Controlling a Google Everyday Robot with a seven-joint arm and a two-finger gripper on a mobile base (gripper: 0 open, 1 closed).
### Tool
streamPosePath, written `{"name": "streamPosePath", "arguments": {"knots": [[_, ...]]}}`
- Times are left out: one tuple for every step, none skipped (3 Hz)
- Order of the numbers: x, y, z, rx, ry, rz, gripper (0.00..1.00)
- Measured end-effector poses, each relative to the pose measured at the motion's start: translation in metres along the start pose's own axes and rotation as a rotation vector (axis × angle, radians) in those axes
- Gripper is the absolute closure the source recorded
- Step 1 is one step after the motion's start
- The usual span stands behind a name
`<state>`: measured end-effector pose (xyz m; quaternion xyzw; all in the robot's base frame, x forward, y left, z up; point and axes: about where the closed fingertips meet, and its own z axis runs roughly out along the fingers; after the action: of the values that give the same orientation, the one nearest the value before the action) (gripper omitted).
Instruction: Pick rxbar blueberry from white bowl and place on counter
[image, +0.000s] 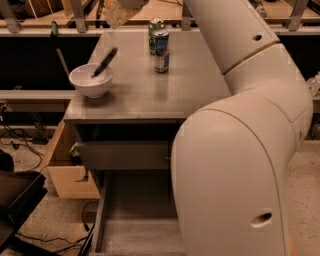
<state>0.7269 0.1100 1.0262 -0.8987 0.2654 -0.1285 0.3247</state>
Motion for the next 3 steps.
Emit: {"name": "streamPosePath", "arguments": {"knots": [[0.036,0.012,-0.053,0.058,0.095,0.105,1.0],[0.059,0.038,-0.092,0.087,0.16,0.189,1.0],[0.061,0.044,-0.092,0.082,0.165,0.198,0.84]]}}
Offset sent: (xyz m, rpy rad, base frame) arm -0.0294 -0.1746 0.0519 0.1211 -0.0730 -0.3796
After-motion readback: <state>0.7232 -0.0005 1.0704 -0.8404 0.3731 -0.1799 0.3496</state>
